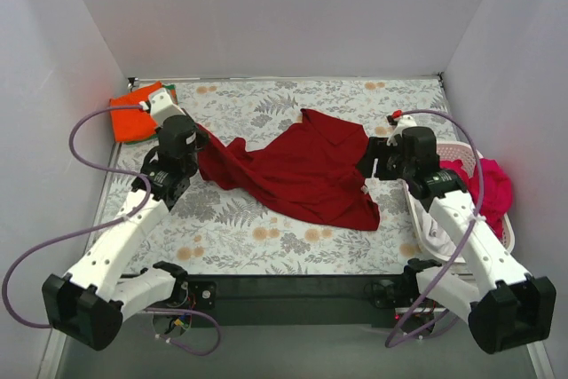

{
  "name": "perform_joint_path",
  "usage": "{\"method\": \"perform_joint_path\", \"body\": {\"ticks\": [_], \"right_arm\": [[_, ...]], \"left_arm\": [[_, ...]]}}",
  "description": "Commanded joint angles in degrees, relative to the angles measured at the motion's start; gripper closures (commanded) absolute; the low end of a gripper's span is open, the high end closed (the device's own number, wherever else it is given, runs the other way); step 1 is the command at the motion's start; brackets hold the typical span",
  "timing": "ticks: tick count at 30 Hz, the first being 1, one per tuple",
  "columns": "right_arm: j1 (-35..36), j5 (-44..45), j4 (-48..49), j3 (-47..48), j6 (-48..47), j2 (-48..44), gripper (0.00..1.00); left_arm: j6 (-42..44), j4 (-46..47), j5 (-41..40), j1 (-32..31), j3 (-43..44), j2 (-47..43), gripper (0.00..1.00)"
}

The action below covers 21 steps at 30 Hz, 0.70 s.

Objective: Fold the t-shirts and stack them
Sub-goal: Flatten the tshirt out

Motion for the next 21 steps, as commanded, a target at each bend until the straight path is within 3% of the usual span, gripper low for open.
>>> {"method": "perform_joint_path", "body": {"ticks": [1, 4, 6, 11, 21], "right_arm": [[0.0, 1.7, 4.2, -0.2, 0.5, 4.8, 0.40], [-0.1, 1.6, 5.0, -0.1, 0.0, 5.1, 0.29], [0.1, 1.5, 5.5, -1.3, -1.3, 4.2, 0.28], [0.0, 2.5, 6.9, -5.0, -2.4, 5.2, 0.28], [-0.5, 6.3, 13.4, -5.1, -3.4, 17.8, 0.33]], "left_arm": [[2.1, -0.3, -4.1, 1.0, -0.1, 3.3, 1.00], [2.0, -0.5, -3.4, 1.4, 0.2, 5.6, 1.00], [2.2, 0.0, -2.9, 1.5, -0.1, 5.9, 1.00], [2.3, 1.4, -0.9, 1.5, -1.0, 5.8, 1.00], [2.2, 1.8, 0.7, 1.5, -1.8, 6.2, 1.00]]}}
